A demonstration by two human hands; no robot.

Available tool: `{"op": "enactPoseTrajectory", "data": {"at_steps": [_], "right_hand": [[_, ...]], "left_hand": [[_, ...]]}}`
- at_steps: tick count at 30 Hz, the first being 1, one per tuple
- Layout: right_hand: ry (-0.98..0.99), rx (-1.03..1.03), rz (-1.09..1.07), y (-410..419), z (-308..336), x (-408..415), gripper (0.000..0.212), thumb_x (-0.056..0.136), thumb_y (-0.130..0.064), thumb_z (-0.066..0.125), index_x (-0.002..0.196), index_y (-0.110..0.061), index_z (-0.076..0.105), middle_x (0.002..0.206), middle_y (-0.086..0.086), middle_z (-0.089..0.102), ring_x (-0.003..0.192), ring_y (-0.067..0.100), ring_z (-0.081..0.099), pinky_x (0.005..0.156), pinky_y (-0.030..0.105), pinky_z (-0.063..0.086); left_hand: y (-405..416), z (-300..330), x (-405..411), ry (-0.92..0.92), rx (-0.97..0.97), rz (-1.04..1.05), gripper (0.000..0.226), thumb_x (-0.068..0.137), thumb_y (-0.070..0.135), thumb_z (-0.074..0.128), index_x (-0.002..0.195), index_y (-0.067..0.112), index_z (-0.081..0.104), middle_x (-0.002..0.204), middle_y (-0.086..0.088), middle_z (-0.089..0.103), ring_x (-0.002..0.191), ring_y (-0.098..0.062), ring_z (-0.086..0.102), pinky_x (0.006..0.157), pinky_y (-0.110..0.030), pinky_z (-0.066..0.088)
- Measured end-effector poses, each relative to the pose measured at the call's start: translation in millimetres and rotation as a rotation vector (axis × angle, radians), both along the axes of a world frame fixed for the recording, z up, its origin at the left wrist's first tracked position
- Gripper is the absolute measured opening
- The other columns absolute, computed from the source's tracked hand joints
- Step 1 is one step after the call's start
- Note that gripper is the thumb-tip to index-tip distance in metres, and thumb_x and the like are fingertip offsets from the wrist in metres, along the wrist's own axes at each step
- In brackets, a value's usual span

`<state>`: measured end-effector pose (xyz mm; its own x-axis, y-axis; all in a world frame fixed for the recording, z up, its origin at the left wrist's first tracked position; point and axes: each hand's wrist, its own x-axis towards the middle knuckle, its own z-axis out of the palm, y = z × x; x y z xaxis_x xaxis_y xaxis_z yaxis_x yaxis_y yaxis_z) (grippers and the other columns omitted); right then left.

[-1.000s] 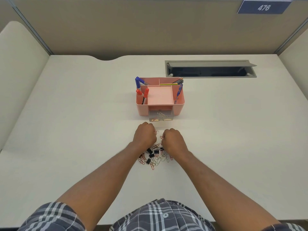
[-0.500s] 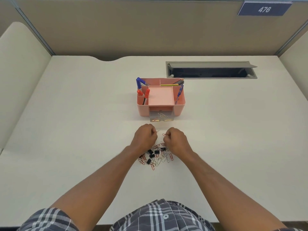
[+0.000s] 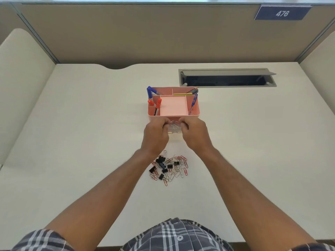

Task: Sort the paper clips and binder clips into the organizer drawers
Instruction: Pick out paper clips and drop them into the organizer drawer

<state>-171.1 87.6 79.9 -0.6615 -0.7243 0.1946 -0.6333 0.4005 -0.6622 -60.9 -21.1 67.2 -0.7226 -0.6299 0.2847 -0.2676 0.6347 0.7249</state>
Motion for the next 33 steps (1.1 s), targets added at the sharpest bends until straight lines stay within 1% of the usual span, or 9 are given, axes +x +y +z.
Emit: {"op": "enactPoseTrajectory", "data": {"at_steps": [5,9,12,15,17,19,23,29,33], "right_hand": [[0.081,0.176,0.026,-15,1,-8,0.024,0.093,-0.009,0.049,0.103,-0.007,0.071,0.095,0.013,0.069,0.086,0.032,0.061,0.073,0.042,0.052],[0.05,0.095,0.052,-9,2,-7,0.029,0.093,-0.005,0.048,0.109,-0.014,0.071,0.099,0.01,0.073,0.088,0.029,0.064,0.075,0.04,0.055],[0.053,-0.018,0.034,5,1,-5,0.02,0.093,-0.007,0.053,0.101,-0.01,0.071,0.094,0.008,0.073,0.085,0.025,0.064,0.075,0.04,0.056],[0.029,-0.092,0.037,24,-9,2,0.019,0.091,-0.008,0.055,0.101,-0.012,0.071,0.094,0.001,0.073,0.086,0.017,0.065,0.078,0.031,0.054],[-0.044,0.008,0.035,35,-21,6,0.021,0.091,-0.009,0.056,0.104,-0.014,0.072,0.099,0.001,0.073,0.093,0.017,0.066,0.085,0.031,0.053],[-0.112,0.248,0.056,45,-37,9,0.025,0.092,-0.012,0.055,0.11,-0.015,0.072,0.107,0.003,0.072,0.099,0.02,0.065,0.09,0.032,0.051],[-0.135,0.601,0.112,55,-64,18,0.031,0.092,-0.017,0.057,0.122,-0.015,0.064,0.112,0.011,0.059,0.104,0.03,0.059,0.085,0.033,0.046],[-0.117,0.557,0.142,45,-72,32,0.03,0.091,-0.018,0.062,0.12,-0.011,0.062,0.114,0.01,0.052,0.102,0.029,0.056,0.083,0.033,0.045],[-0.087,0.524,0.177,42,-73,38,0.016,0.092,-0.014,0.059,0.107,-0.012,0.065,0.105,0.008,0.054,0.095,0.028,0.056,0.074,0.03,0.041]], "left_hand": [[-9,2,-16,-0.091,-0.032,0.024,0.018,0.09,-0.001,0.056,0.094,0.006,0.072,0.089,-0.009,0.07,0.078,-0.018,0.056,0.071,-0.034,0.052],[-9,2,-12,-0.052,-0.034,0.011,0.02,0.09,-0.001,0.056,0.096,0.009,0.072,0.09,-0.007,0.071,0.083,-0.022,0.059,0.074,-0.035,0.053],[-4,-2,-1,0.016,-0.046,-0.016,0.014,0.088,-0.001,0.059,0.092,0.009,0.069,0.087,-0.003,0.068,0.083,-0.018,0.058,0.072,-0.029,0.051],[7,-14,14,0.013,-0.056,-0.037,0.011,0.088,0.002,0.061,0.093,0.01,0.067,0.086,0.0,0.065,0.081,-0.014,0.055,0.072,-0.025,0.047],[15,-27,24,-0.036,-0.038,-0.061,0.011,0.089,0.004,0.061,0.095,0.011,0.068,0.089,0.0,0.066,0.083,-0.016,0.056,0.075,-0.029,0.048],[22,-41,34,-0.169,-0.006,-0.114,0.012,0.091,0.011,0.061,0.1,0.013,0.068,0.094,0.001,0.067,0.09,-0.018,0.056,0.08,-0.033,0.049],[28,-61,43,-0.482,-0.033,-0.217,0.023,0.092,0.026,0.059,0.111,0.016,0.068,0.104,-0.002,0.066,0.101,-0.024,0.053,0.088,-0.035,0.044],[30,-65,44,-0.565,-0.134,-0.229,0.024,0.091,0.026,0.059,0.111,0.019,0.068,0.104,-0.003,0.064,0.102,-0.026,0.052,0.087,-0.038,0.042],[31,-65,45,-0.586,-0.165,-0.243,0.021,0.089,0.022,0.058,0.107,0.022,0.068,0.101,0.0,0.064,0.099,-0.025,0.052,0.083,-0.037,0.041]]}}
